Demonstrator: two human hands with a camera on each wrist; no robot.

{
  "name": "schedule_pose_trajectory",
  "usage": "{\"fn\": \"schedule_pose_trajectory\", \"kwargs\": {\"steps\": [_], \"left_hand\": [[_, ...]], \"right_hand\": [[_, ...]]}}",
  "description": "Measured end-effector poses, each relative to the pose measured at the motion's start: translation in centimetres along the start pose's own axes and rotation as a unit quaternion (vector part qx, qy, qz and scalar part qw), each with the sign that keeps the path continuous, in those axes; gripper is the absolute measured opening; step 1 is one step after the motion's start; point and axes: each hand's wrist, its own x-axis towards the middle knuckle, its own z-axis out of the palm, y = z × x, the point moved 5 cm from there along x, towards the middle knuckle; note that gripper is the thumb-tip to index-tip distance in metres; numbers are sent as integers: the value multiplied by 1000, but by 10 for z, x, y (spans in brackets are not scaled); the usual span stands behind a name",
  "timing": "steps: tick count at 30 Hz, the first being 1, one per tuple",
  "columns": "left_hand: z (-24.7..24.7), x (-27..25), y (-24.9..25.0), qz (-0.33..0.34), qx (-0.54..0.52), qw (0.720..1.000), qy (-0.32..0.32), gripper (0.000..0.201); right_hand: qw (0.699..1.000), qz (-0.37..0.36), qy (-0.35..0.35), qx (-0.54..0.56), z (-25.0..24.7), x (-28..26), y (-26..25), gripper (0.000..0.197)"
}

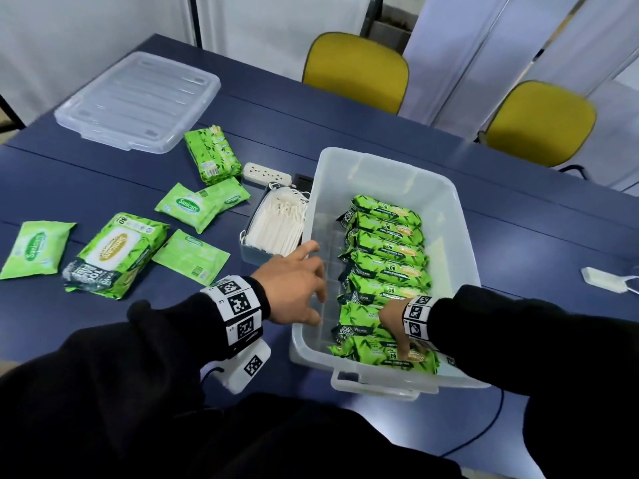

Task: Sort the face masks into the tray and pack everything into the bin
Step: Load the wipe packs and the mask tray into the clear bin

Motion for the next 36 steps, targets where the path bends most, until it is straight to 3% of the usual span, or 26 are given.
{"fn": "schedule_pose_trajectory", "kwargs": {"steps": [5, 7, 9, 11, 13, 16, 23, 28, 30, 31, 33, 35, 36], "left_hand": [[1, 1, 1, 14, -21, 1000, 12, 45], [1, 3, 1, 18, -22, 1000, 14, 46], [1, 4, 2, 24, -23, 999, 15, 48], [0, 4, 3, 29, -20, 999, 12, 50], [-2, 3, 2, 33, -19, 999, 13, 49], [-2, 1, 0, 27, -33, 999, 17, 44], [-3, 0, -1, 34, -58, 998, 19, 32], [-4, 1, 2, 31, -42, 999, 3, 31], [-5, 1, 2, 30, -39, 999, -1, 32], [-5, 1, 3, 29, -41, 999, -1, 32], [-6, 1, 3, 26, -41, 999, -1, 34], [-6, 2, 3, 23, -28, 999, -2, 37], [-6, 2, 2, 23, -23, 999, -2, 38]], "right_hand": [[999, 3, -39, -18, -6, -10, -2, 40], [998, -19, 0, -61, -22, -21, -12, 44], [986, -77, 111, -101, -45, -26, -34, 48], [950, -193, 206, -135, -60, -21, -64, 66], [928, -257, 159, -219, -54, -6, -80, 87], [938, -242, 55, -241, -27, 10, -71, 64], [959, -245, 70, -126, -2, 10, -52, 50], [969, -227, 44, -85, -7, 17, -52, 54], [971, -238, 32, 7, -17, 16, -49, 51], [964, -244, 53, 90, -28, 15, -46, 48], [939, -242, 179, 163, -57, 15, -37, 44], [940, -199, 275, 48, -72, 22, -25, 50], [953, -164, 255, -25, -70, 27, -20, 55]]}}
